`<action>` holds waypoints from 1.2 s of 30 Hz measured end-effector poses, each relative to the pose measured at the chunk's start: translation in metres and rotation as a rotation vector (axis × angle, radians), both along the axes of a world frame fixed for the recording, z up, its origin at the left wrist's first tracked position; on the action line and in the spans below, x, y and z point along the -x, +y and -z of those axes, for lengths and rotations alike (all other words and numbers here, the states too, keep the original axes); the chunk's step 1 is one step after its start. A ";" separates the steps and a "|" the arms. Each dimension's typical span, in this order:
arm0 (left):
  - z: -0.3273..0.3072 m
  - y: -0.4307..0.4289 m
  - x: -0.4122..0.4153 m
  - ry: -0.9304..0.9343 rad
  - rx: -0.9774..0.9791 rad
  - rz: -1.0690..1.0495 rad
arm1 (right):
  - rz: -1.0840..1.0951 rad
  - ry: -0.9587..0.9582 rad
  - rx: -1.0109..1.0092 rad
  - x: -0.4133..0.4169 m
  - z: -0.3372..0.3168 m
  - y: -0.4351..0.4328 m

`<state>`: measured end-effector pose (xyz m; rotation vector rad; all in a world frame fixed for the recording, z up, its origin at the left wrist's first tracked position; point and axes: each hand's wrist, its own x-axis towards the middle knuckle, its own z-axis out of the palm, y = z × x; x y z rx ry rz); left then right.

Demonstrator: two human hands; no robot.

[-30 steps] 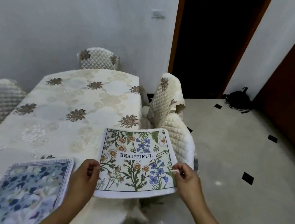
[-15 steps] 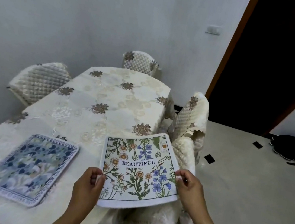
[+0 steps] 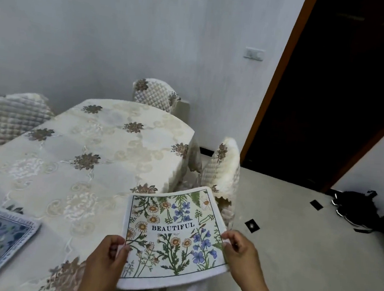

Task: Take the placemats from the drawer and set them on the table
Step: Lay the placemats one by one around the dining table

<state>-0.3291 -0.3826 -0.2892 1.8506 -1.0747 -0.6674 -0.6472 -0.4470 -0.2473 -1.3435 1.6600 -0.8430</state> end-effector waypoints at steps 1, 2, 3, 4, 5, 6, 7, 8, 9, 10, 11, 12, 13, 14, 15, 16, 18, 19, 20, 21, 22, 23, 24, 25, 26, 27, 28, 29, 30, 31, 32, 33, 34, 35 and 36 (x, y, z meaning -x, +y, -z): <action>0.000 -0.005 0.011 0.002 0.006 -0.019 | -0.023 0.002 0.004 0.009 0.001 -0.012; 0.000 -0.012 0.025 0.003 0.012 -0.046 | -0.055 0.002 0.015 0.022 0.001 -0.027; 0.001 -0.018 0.041 0.002 0.018 -0.078 | -0.090 0.005 0.027 0.035 0.002 -0.042; 0.003 -0.024 0.058 0.002 0.017 -0.117 | -0.130 0.003 0.036 0.050 0.002 -0.057; 0.004 -0.030 0.076 0.007 0.014 -0.156 | -0.168 -0.004 0.043 0.064 0.001 -0.074; 0.003 -0.034 0.094 0.012 0.009 -0.191 | -0.195 -0.006 0.049 0.076 -0.001 -0.088; 0.002 -0.039 0.113 0.016 0.007 -0.230 | -0.224 -0.007 0.053 0.089 -0.004 -0.105; 0.000 -0.043 0.132 0.028 0.012 -0.262 | -0.256 0.004 0.054 0.102 -0.006 -0.119; -0.002 -0.049 0.147 0.048 0.019 -0.287 | -0.288 0.011 0.050 0.111 -0.009 -0.134; -0.005 -0.054 0.160 0.060 0.026 -0.303 | -0.317 0.009 0.046 0.118 -0.011 -0.149; -0.010 -0.059 0.169 0.066 0.026 -0.311 | -0.337 0.001 0.040 0.121 -0.014 -0.162; -0.014 -0.063 0.176 0.063 0.024 -0.334 | -0.369 -0.007 0.032 0.123 -0.017 -0.176; -0.017 -0.068 0.181 0.052 0.030 -0.371 | -0.402 -0.008 0.029 0.122 -0.019 -0.189; -0.021 -0.072 0.182 0.041 0.038 -0.417 | -0.439 -0.010 0.033 0.118 -0.020 -0.202; -0.025 -0.076 0.183 0.033 0.046 -0.461 | -0.474 -0.011 0.040 0.111 -0.020 -0.214; -0.027 -0.078 0.183 0.020 0.046 -0.490 | -0.498 -0.012 0.047 0.104 -0.020 -0.225; -0.025 -0.085 0.179 -0.003 0.043 -0.543 | -0.544 -0.029 0.057 0.086 -0.019 -0.246; -0.024 -0.090 0.177 -0.002 0.040 -0.564 | -0.560 -0.040 0.065 0.077 -0.018 -0.256; -0.023 -0.097 0.174 -0.001 0.035 -0.584 | -0.578 -0.049 0.078 0.069 -0.017 -0.268; -0.022 -0.103 0.171 -0.001 0.027 -0.599 | -0.593 -0.052 0.088 0.062 -0.017 -0.277; -0.020 -0.113 0.167 0.002 0.019 -0.607 | -0.604 -0.050 0.089 0.057 -0.016 -0.288; -0.019 -0.124 0.162 0.007 0.014 -0.611 | -0.607 -0.040 0.084 0.053 -0.016 -0.298; -0.019 -0.135 0.160 0.008 0.010 -0.607 | -0.607 -0.028 0.081 0.052 -0.015 -0.309; -0.020 -0.148 0.158 0.011 0.009 -0.598 | -0.605 -0.022 0.079 0.051 -0.015 -0.321; -0.021 -0.159 0.157 0.011 0.005 -0.585 | -0.595 -0.027 0.073 0.051 -0.014 -0.333; -0.022 -0.173 0.155 0.013 0.002 -0.571 | -0.581 -0.035 0.063 0.051 -0.014 -0.347; -0.023 -0.186 0.153 0.013 0.003 -0.564 | -0.572 -0.040 0.052 0.050 -0.013 -0.361; -0.023 -0.198 0.151 0.013 0.004 -0.566 | -0.573 -0.042 0.040 0.048 -0.011 -0.375; -0.023 -0.211 0.149 0.013 0.003 -0.574 | -0.574 -0.045 0.033 0.044 -0.009 -0.389; -0.024 -0.223 0.148 0.011 0.000 -0.584 | -0.574 -0.051 0.040 0.038 -0.008 -0.401; -0.023 -0.235 0.147 0.007 0.000 -0.597 | -0.581 -0.056 0.053 0.032 -0.006 -0.415; -0.021 -0.247 0.145 0.005 0.004 -0.614 | -0.596 -0.057 0.064 0.025 -0.004 -0.429; -0.018 -0.259 0.142 0.005 0.007 -0.634 | -0.623 -0.055 0.074 0.017 -0.001 -0.445; -0.015 -0.272 0.139 0.005 0.005 -0.659 | -0.656 -0.053 0.073 0.008 0.003 -0.462; -0.012 -0.282 0.136 -0.002 -0.005 -0.680 | -0.684 -0.053 0.065 0.000 0.007 -0.479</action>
